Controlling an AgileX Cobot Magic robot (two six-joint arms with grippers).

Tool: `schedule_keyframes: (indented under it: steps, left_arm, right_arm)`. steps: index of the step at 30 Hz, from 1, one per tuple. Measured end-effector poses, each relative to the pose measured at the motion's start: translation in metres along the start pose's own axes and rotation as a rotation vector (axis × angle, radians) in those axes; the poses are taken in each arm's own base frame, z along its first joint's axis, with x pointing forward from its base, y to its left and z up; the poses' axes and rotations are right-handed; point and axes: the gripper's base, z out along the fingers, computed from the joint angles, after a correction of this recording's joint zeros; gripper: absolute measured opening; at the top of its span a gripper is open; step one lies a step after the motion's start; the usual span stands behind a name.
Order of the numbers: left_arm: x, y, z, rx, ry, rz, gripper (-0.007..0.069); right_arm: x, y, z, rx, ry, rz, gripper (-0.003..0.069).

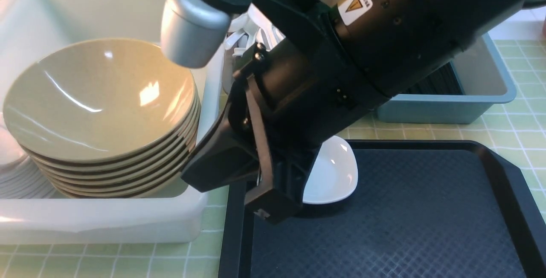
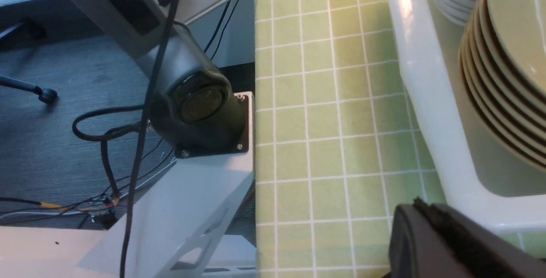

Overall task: On green table put chopsticks spoon bowls plates into blue grey white boxes.
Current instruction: 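Place the white bowl into the white bin with the other dishes with the left gripper, then grasp the small white bowl on the black tray by its rim with the left gripper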

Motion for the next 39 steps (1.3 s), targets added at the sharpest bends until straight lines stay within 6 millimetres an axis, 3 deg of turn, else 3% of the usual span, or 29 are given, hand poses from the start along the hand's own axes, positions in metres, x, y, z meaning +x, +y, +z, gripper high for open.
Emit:
schedule_keyframes:
  steps: [4, 6, 10, 12, 16, 18, 20, 22, 24, 25, 27, 29, 31, 32, 35, 39]
  left_arm:
    - [0.002, -0.011, 0.0, -0.047, -0.009, 0.046, 0.0332]
    - [0.003, -0.012, -0.003, -0.07, -0.022, 0.048, 0.039]
    - [0.009, -0.006, -0.025, -0.162, -0.114, 0.024, 0.0578]
    - [0.015, -0.002, -0.041, -0.18, -0.167, 0.017, 0.0629]
    - [0.036, -0.005, -0.076, -0.1, -0.259, 0.019, 0.065]
    - [0.05, -0.016, -0.092, -0.012, -0.29, 0.077, 0.065]
    - [0.072, -0.041, -0.109, 0.166, -0.301, 0.207, 0.0648]
    - [0.109, -0.079, -0.127, 0.443, -0.281, 0.46, 0.0645]
    - [0.137, -0.103, -0.133, 0.625, -0.219, 0.603, 0.0633]
    - [0.141, -0.105, -0.132, 0.642, -0.206, 0.616, 0.0629]
    - [0.178, -0.133, -0.124, 0.796, -0.064, 0.752, 0.0589]
    - [0.197, -0.152, -0.113, 0.839, -0.003, 0.803, 0.0571]
    - [0.21, -0.169, -0.1, 0.848, 0.044, 0.819, 0.0569]
    - [0.224, -0.189, -0.083, 0.83, 0.096, 0.836, 0.0555]
    - [0.243, -0.226, -0.05, 0.756, 0.176, 0.875, 0.0556]
    - [0.249, -0.265, -0.013, 0.645, 0.25, 0.875, 0.0556]
  right_arm:
    - [0.0, 0.001, -0.001, 0.0, -0.001, 0.001, 0.0022]
    - [0.0, 0.001, -0.002, 0.0, -0.003, 0.0, 0.0024]
    - [0.003, 0.001, -0.017, 0.03, 0.012, 0.035, 0.0025]
    - [0.007, -0.004, -0.029, 0.08, 0.024, 0.068, 0.0026]
    - [0.016, -0.011, -0.055, 0.178, 0.038, 0.144, 0.0031]
    - [0.023, -0.013, -0.063, 0.209, 0.038, 0.178, 0.0034]
    - [0.036, -0.011, -0.073, 0.239, 0.033, 0.218, 0.0038]
    - [0.054, -0.004, -0.084, 0.279, 0.005, 0.257, 0.004]
    - [0.069, -0.001, -0.084, 0.304, -0.008, 0.292, 0.0042]
    - [0.069, -0.001, -0.085, 0.305, -0.008, 0.293, 0.0043]
    - [0.086, 0.007, -0.089, 0.335, -0.041, 0.32, 0.0047]
    - [0.091, 0.013, -0.092, 0.346, -0.06, 0.317, 0.0051]
    - [0.093, 0.019, -0.097, 0.357, -0.08, 0.315, 0.0055]
    - [0.094, 0.026, -0.103, 0.364, -0.105, 0.314, 0.0058]
    - [0.095, 0.038, -0.115, 0.379, -0.144, 0.301, 0.0065]
    - [0.101, 0.049, -0.126, 0.404, -0.142, 0.299, 0.0071]
